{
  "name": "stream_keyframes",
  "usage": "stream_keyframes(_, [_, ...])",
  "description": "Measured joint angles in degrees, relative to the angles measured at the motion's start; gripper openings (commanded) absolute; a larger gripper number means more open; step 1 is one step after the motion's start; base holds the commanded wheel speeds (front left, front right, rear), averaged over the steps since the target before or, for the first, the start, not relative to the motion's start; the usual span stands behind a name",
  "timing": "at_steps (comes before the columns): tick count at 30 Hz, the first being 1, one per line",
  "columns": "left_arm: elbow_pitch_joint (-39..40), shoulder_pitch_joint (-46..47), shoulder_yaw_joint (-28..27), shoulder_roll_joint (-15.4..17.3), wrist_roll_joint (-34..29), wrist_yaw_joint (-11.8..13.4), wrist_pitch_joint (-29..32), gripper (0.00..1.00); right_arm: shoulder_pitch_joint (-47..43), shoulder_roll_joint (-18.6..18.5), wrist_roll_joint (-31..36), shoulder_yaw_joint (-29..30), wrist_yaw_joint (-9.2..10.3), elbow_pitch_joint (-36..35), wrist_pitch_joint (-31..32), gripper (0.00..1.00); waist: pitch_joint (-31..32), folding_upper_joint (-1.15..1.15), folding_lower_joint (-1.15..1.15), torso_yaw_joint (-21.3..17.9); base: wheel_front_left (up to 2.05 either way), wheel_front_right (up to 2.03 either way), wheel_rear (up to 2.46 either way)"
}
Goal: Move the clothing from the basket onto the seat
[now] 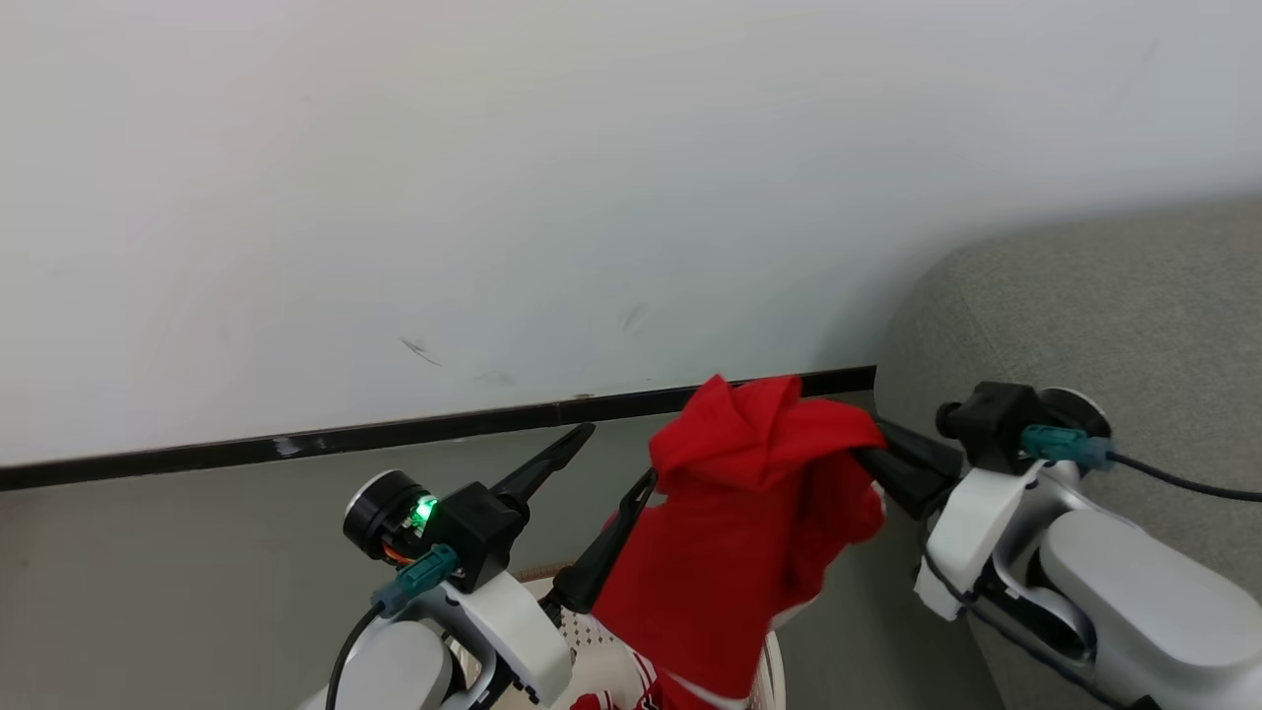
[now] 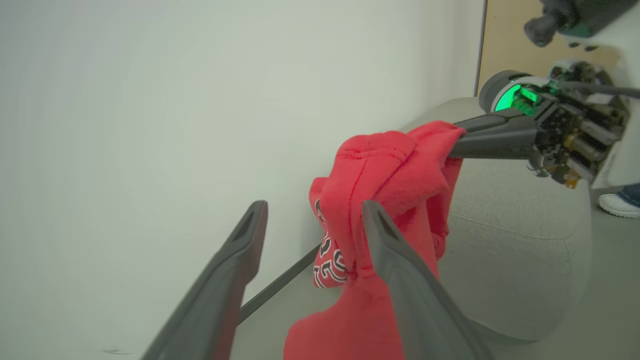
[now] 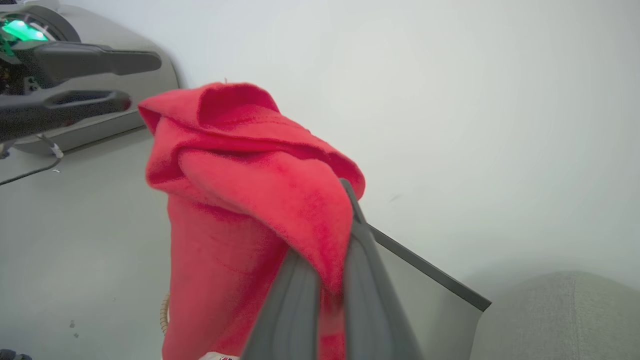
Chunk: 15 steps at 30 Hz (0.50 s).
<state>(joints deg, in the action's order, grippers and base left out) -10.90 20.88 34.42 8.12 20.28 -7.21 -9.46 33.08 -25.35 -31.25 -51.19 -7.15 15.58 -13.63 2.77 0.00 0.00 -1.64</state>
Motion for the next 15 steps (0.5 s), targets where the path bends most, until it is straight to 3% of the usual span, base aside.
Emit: stream_keyframes(15, [2.05, -0.34, 6.04, -1.05, 3.27, -0.01, -0.18, 1.00, -4.66, -4.44, 0.00, 11.32, 0.00, 1.12, -0.20, 0.00, -0.54, 0.00, 0.00, -3.70, 0.00, 0.00, 0.00])
